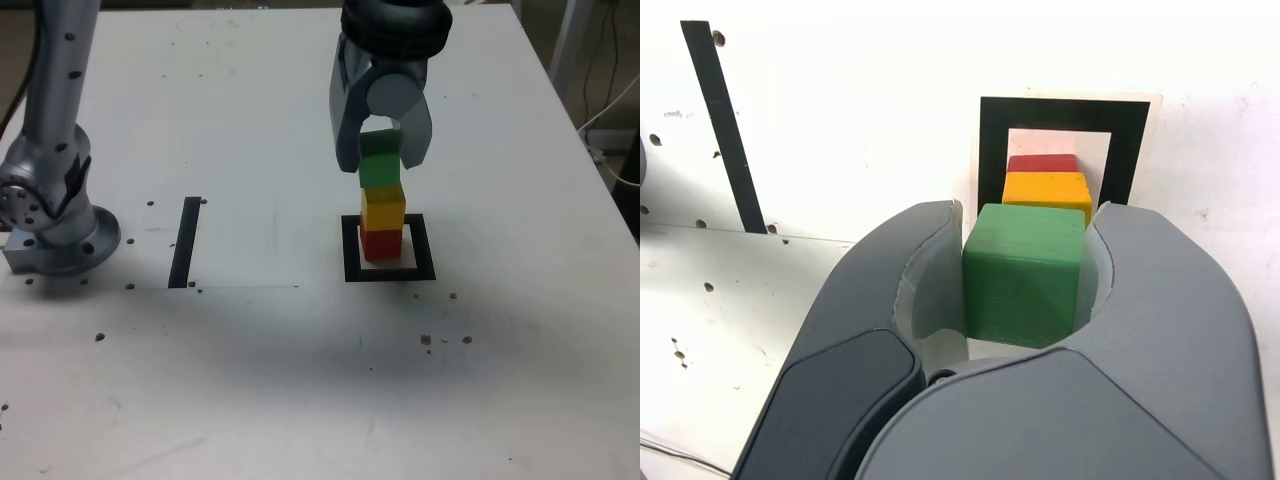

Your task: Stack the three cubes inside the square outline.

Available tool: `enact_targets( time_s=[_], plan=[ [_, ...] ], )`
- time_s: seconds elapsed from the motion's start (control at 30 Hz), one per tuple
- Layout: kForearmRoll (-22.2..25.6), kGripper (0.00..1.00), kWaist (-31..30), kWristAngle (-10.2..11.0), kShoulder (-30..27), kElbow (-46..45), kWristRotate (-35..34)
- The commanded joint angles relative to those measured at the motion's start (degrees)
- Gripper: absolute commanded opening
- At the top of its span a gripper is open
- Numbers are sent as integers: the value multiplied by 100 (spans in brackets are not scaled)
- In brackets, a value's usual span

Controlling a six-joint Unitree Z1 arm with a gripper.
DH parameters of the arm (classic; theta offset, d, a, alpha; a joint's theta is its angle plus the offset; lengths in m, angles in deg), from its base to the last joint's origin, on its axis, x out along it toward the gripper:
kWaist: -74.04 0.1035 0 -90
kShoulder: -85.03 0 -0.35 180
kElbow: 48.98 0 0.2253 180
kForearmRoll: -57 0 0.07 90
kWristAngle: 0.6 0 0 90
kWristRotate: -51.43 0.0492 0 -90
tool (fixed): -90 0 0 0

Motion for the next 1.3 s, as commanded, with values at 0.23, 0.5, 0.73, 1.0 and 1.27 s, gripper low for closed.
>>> enact_targets(
  time_s=[0.23,0.5,0.73,1.0,1.27],
  plan=[
    [12,5,-6,-46,94,-7,-62],
    [-27,11,-7,-89,232,-141,-56],
    [-22,47,-8,-214,252,-162,30],
    [-51,99,-9,-57,159,-100,118],
    [-258,99,-7,167,128,-45,188]
  ],
)
